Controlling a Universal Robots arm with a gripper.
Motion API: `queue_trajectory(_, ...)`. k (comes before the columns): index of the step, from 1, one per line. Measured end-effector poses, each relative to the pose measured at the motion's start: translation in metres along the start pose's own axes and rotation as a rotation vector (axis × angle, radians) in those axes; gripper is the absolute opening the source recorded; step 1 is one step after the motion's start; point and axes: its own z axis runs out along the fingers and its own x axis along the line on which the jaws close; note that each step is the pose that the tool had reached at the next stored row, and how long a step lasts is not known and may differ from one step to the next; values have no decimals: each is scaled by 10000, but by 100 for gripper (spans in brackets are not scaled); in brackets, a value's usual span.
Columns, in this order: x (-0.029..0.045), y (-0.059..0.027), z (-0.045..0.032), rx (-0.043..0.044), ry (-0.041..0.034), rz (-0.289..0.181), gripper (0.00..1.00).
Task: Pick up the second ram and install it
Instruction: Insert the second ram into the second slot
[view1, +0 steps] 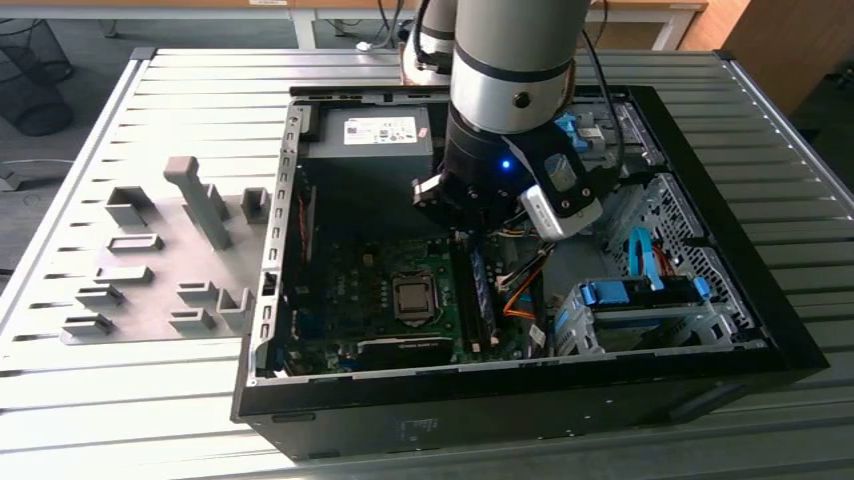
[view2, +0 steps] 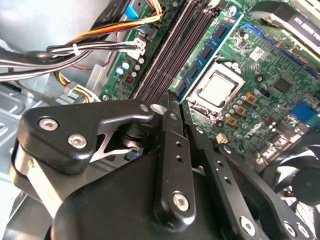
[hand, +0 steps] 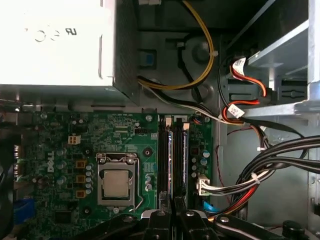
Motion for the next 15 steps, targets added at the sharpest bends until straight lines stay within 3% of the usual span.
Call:
queue_trajectory(5,0,-6,91,2,-3,219,14)
queue_trajectory(15,0,-39,254,2,2,144,14)
